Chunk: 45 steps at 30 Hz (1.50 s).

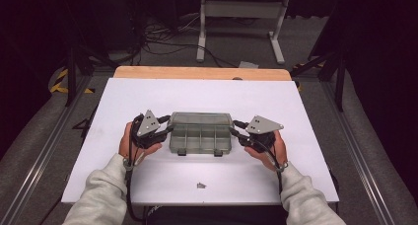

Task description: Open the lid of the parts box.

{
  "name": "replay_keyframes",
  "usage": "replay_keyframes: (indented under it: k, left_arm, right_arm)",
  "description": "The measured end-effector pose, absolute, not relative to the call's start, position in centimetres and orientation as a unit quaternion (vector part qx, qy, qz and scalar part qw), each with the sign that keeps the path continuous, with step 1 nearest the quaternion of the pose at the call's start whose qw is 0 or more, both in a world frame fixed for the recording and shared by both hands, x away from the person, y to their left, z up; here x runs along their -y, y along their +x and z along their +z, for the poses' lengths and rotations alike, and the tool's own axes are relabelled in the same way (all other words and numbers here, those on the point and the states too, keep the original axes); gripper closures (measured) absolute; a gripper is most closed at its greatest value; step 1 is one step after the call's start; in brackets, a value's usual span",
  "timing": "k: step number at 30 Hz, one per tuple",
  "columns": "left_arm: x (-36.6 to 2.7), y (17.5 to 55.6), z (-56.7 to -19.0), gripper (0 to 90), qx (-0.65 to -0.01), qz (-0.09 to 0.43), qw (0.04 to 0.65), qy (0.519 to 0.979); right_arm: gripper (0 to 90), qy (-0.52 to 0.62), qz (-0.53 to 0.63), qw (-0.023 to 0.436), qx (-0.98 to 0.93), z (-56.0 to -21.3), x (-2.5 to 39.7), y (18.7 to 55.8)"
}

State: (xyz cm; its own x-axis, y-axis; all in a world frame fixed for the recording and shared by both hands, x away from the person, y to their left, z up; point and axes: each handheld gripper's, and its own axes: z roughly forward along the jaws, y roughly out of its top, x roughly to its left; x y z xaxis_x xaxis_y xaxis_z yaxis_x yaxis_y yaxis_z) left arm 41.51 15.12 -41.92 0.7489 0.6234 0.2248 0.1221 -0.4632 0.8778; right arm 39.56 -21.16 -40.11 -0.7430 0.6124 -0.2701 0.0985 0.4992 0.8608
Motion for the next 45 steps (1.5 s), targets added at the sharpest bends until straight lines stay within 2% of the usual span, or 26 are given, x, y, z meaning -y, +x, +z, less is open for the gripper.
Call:
replay_keyframes:
  k: [36, 45]
  left_arm:
    - [-15.3, 43.4, -40.3, 74.9, -0.236, 0.283, 0.481, 0.795]
    - [-15.5, 44.0, -39.6, 80.7, -0.242, 0.292, 0.484, 0.789]
  right_arm:
    - [77.8, 0.241, 0.473, 0.306, -0.790, -38.0, 21.2, 41.2]
    - [79.0, 0.256, 0.480, 0.305, -0.781, -37.7, 21.3, 41.9]
